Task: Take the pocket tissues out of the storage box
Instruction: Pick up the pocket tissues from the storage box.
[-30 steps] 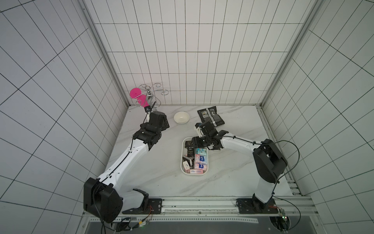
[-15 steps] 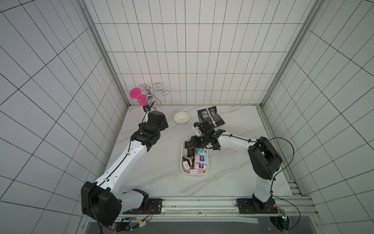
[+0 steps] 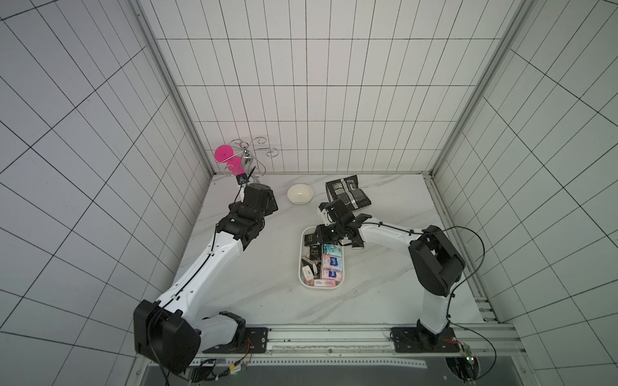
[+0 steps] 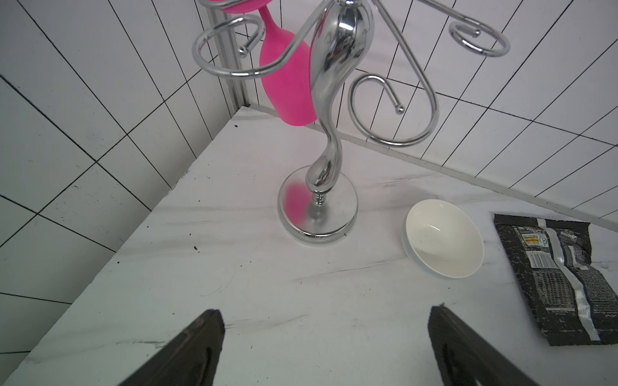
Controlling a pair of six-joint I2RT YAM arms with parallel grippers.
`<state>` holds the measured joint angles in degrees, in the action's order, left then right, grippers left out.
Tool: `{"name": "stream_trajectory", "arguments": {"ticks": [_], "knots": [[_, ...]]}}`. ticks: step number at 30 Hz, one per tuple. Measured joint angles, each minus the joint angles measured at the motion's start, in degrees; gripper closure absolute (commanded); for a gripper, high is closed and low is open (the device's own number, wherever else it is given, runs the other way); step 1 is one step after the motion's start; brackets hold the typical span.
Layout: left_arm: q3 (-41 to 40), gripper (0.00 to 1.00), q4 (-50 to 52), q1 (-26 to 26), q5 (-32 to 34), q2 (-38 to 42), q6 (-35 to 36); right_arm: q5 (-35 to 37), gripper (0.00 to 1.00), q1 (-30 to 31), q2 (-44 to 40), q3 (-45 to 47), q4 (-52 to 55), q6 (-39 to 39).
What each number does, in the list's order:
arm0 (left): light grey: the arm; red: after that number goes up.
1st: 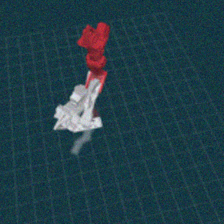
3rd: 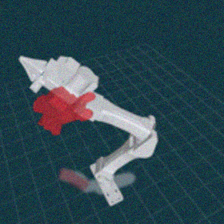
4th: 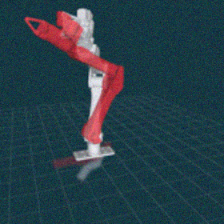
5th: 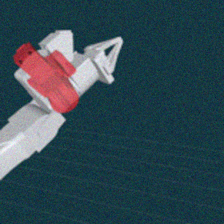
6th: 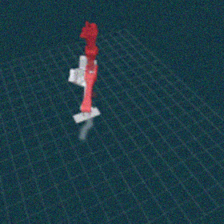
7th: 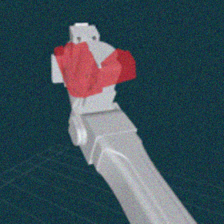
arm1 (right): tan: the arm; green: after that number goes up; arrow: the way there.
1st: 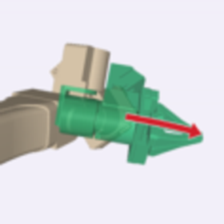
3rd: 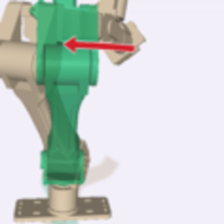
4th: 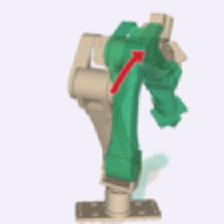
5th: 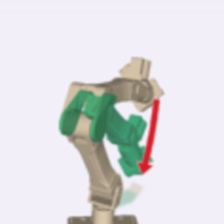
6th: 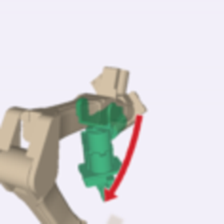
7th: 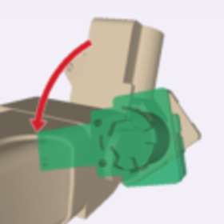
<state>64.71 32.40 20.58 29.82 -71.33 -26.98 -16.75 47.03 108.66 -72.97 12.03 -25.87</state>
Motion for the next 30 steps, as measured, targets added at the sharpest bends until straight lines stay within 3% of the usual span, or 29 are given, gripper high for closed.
{"name": "stream_trajectory", "arguments": {"ticks": [11,20,24,30], "knots": [[0.0,0.02,0.0,0.0,0.1,0.3,0.0,1.6,0.77,0.4,-2.9,0.2,0.3,-0.3],[0.0,0.01,-0.1,0.0,0.1,0.3,-0.1,8.7,0.77,-0.8,-20.5,6.7,1.5,1.0],[0.0,0.01,-0.3,0.0,-0.1,0.3,-0.3,11.0,0.77,-7.1,-29.2,14.1,1.6,0.9],[0.0,0.02,-0.5,0.1,-0.9,0.0,-0.7,13.6,0.77,-21.7,-36.2,25.3,1.3,-0.2]]}}
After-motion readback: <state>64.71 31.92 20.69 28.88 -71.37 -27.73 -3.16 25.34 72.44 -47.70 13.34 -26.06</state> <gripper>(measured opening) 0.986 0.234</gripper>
